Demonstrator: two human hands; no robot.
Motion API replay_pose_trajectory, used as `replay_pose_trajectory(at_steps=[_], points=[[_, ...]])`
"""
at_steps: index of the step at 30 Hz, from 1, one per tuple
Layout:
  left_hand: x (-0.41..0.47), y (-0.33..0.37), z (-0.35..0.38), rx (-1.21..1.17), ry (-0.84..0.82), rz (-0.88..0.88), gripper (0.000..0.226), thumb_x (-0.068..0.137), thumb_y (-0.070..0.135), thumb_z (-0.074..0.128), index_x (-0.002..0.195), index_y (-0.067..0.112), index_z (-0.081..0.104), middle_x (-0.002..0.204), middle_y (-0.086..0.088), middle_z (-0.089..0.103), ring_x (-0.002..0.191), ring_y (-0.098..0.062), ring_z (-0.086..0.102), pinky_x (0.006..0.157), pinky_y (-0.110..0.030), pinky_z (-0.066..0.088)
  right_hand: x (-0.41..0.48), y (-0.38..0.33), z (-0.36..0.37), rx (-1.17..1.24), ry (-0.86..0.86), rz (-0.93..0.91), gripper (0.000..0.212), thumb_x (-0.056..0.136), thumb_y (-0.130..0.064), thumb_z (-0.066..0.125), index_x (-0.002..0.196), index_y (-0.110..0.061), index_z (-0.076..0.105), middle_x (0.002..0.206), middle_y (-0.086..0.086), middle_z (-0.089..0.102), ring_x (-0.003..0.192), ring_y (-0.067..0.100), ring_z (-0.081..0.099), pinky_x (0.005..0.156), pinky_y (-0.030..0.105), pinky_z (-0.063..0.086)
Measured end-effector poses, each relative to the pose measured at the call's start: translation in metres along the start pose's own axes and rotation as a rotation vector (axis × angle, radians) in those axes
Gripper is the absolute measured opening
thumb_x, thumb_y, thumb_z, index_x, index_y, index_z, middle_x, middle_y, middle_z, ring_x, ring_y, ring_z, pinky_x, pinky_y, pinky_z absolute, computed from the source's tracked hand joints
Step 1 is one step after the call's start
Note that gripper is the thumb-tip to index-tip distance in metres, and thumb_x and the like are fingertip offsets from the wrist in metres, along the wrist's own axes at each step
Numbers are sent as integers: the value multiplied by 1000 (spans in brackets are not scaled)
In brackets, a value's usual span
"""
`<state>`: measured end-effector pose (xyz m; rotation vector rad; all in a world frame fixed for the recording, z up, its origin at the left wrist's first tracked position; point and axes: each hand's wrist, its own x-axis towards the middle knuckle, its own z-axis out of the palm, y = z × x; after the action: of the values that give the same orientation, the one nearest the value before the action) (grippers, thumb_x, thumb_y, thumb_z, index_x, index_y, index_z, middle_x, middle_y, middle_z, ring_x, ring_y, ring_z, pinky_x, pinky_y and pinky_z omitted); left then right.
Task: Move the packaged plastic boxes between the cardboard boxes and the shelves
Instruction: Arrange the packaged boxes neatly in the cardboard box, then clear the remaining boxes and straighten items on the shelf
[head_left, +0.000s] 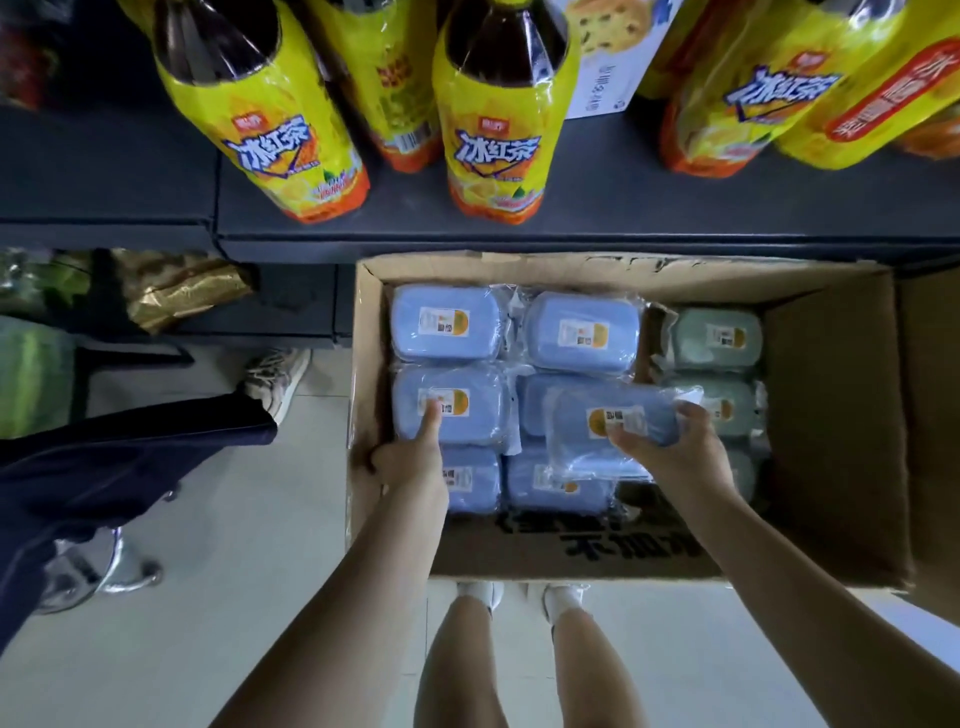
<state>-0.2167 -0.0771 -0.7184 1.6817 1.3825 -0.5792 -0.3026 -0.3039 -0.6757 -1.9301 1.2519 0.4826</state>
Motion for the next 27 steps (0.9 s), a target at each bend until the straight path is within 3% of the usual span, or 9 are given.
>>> replay_pose_trajectory(at_steps=[1, 3, 5, 9, 11, 14, 19, 23, 27], points=[[-5, 5, 0, 37, -3, -6, 140, 22, 85, 68, 130, 0, 39, 128, -17, 53, 113, -33, 58, 96, -44, 47, 0, -1, 3, 11, -6, 6, 84, 66, -46, 82, 134, -18, 41, 115, 0, 55, 103, 21, 56, 80, 31, 45], [-21, 8, -6, 255, 10, 73, 116, 54, 63, 79, 137, -2, 30, 139, -20, 41, 123, -34, 48, 101, -40, 40, 1, -3, 13, 48, -14, 24, 83, 63, -47, 83, 130, -18, 42, 116, 2, 57, 106, 24, 57, 85, 35, 49], [-24, 1, -7, 434, 20, 205, 102, 74, 43, 76, 143, -2, 17, 146, -22, 27, 131, -33, 36, 100, -39, 35, 3, -8, 24, 98, -19, 43, 86, 60, -49, 82, 128, -16, 42, 121, 4, 53, 110, 25, 55, 93, 39, 48], [-16, -8, -16, 634, 54, 438, 88, 77, 40, 73, 139, -2, 27, 139, -22, 34, 123, -38, 42, 95, -43, 39, 6, -26, 42, 112, -41, 31, 83, 67, -41, 83, 131, -11, 40, 131, 7, 33, 104, 19, 44, 86, 26, 36], [-17, -8, -17, 695, 84, 563, 81, 76, 40, 73, 135, 1, 34, 134, -22, 38, 117, -39, 46, 91, -44, 43, 8, -31, 49, 92, -47, 21, 82, 66, -42, 83, 128, -10, 40, 127, 7, 30, 102, 21, 43, 87, 29, 38], [-16, -4, -17, 751, 104, 718, 76, 78, 37, 72, 136, 6, 34, 132, -20, 39, 111, -39, 49, 86, -47, 47, 11, -35, 54, -23, -46, 19, 92, 63, -54, 81, 133, -11, 38, 133, 9, 26, 121, 29, 36, 100, 42, 37], [-11, -2, -19, 823, 67, 734, 73, 81, 41, 69, 136, 12, 31, 134, -16, 36, 114, -37, 48, 88, -50, 48, 12, -39, 48, -294, -46, -6, 109, 62, -73, 67, 144, -12, 28, 148, 13, 21, 135, 33, 22, 109, 44, 26], [-14, 6, -21, 803, -4, 698, 71, 82, 36, 69, 136, 11, 31, 137, -17, 34, 116, -38, 48, 90, -46, 47, 14, -36, 45, -276, -148, -5, 109, 68, -65, 70, 147, -9, 20, 150, 13, 17, 140, 33, 19, 112, 45, 26], [-18, 17, -32, 982, -60, 709, 67, 85, 34, 66, 136, 6, 35, 140, -18, 35, 127, -32, 40, 96, -39, 41, 12, -29, 33, -304, -225, -25, 102, 75, -54, 71, 149, -11, 16, 147, 14, 24, 136, 32, 29, 110, 47, 32]])
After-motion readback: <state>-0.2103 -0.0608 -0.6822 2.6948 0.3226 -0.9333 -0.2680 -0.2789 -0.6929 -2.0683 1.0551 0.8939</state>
